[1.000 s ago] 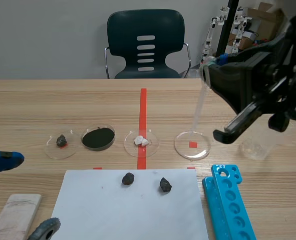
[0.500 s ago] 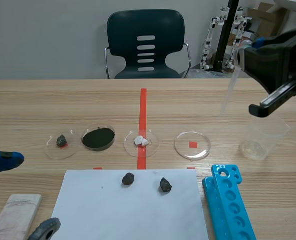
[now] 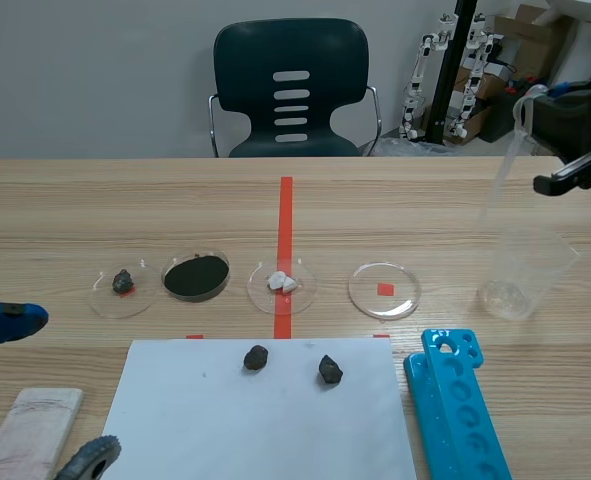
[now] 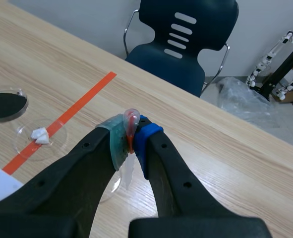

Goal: Put the dropper in the beaker

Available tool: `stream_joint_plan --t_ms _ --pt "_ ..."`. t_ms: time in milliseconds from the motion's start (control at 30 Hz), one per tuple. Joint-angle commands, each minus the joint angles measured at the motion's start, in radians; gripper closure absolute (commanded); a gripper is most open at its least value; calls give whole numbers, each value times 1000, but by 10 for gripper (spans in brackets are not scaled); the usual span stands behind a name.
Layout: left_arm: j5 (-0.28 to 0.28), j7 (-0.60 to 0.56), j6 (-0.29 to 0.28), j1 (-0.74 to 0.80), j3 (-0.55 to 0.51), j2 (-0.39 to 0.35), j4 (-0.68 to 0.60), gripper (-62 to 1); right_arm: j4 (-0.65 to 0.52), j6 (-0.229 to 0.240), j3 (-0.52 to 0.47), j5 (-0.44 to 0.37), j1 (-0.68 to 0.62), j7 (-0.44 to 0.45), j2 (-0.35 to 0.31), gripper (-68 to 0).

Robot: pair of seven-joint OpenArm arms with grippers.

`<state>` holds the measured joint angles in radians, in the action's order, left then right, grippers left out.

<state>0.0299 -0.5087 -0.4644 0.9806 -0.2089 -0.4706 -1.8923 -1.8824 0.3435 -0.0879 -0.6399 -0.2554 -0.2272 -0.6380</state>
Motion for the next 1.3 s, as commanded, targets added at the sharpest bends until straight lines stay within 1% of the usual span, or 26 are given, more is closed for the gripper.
stream_joint_plan --t_ms 0,67,233,533,700,1067,1267 --pt "-10 -18 5 -3 6 7 -11 -572 13 -7 -9 -16 29 17 -18 -2" --pt "-10 -18 5 -3 6 7 -11 -572 46 -7 -9 -27 48 22 -22 -2" --pt "-10 -18 5 -3 6 7 -11 -572 113 -7 -9 -27 94 26 -22 -2" --pt "-10 -18 5 -3 6 7 -11 -572 196 -7 -9 -27 153 24 -24 -2" --pt "-10 -18 5 -3 6 7 -11 -572 214 -7 -9 -27 156 23 -24 -2" --pt "-10 -18 5 -3 6 7 -11 -572 214 -7 -9 -27 155 -30 -24 -2" --pt "-10 -18 5 -3 6 7 -11 -572 231 -6 -9 -27 155 -40 -24 -2"
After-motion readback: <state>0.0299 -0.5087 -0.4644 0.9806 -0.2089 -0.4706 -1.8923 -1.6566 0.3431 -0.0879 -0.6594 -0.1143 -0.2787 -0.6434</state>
